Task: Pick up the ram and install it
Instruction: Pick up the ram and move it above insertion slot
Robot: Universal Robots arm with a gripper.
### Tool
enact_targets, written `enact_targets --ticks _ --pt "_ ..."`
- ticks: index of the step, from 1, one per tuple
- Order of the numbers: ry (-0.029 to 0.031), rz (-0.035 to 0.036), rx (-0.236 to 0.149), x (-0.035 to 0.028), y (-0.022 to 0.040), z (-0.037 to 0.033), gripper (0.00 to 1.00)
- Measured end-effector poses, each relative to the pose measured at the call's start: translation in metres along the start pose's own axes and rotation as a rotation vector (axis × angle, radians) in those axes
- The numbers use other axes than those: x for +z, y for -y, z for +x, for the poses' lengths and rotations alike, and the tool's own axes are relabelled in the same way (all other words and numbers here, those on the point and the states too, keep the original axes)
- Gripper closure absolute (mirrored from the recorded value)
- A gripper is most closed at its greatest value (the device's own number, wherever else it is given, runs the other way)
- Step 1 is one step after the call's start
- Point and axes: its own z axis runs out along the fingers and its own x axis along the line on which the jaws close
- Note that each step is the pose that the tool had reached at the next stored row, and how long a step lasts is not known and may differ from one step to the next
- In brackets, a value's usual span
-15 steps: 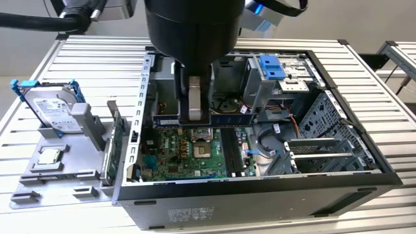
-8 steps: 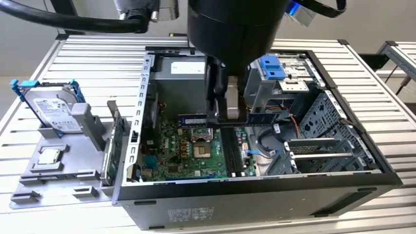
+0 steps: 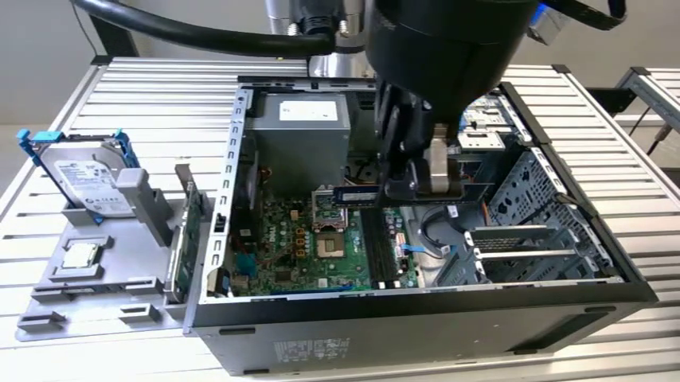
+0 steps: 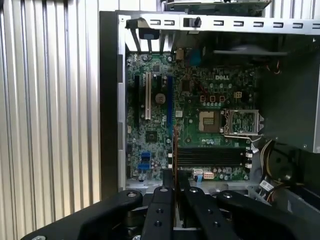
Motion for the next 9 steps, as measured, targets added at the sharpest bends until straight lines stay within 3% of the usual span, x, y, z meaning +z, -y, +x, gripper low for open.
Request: enact_targets --ticks 3,4,9 --pt "-0.0001 -0.0001 0.0 -0.0002 0.0134 -0.0001 1.0" --pt "0.0 0.0 0.0 -0.0002 0.0153 -0.0001 1.0" --pt "0.0 0.0 0.0 -0.0002 0.0154 -0.0001 1.0"
